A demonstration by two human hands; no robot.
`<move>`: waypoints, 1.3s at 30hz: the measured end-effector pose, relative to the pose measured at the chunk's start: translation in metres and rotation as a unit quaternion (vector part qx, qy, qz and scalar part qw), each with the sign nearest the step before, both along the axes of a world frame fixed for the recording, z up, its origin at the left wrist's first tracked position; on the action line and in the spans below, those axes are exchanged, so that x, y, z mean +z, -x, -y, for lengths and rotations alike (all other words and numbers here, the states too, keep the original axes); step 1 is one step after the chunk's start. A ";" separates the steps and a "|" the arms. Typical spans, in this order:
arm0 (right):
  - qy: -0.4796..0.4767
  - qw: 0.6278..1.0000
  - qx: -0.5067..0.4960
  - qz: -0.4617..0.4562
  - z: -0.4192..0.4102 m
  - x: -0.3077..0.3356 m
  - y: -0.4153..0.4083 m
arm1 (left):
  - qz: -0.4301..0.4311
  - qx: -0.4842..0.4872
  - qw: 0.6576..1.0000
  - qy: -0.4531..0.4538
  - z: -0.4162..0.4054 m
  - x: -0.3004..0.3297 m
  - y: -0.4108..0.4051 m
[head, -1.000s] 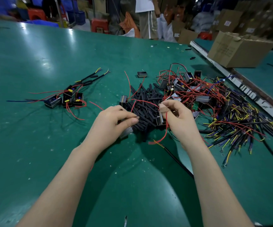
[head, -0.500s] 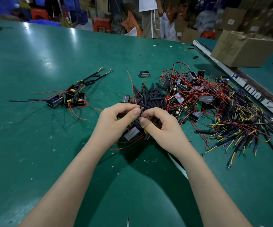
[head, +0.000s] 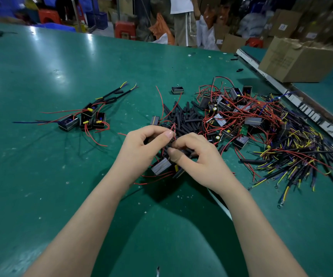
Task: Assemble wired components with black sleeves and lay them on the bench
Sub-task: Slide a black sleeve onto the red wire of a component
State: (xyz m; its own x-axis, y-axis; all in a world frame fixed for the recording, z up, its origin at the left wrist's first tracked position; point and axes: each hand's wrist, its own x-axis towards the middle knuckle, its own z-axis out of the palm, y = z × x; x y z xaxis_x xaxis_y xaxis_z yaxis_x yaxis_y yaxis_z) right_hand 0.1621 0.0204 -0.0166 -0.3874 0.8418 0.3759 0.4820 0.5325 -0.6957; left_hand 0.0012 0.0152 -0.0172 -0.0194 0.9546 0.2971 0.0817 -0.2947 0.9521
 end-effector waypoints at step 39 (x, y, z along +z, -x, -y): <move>-0.065 0.984 -0.153 -0.056 0.002 0.000 0.008 | -0.097 -0.074 0.992 0.029 0.002 -0.002 -0.001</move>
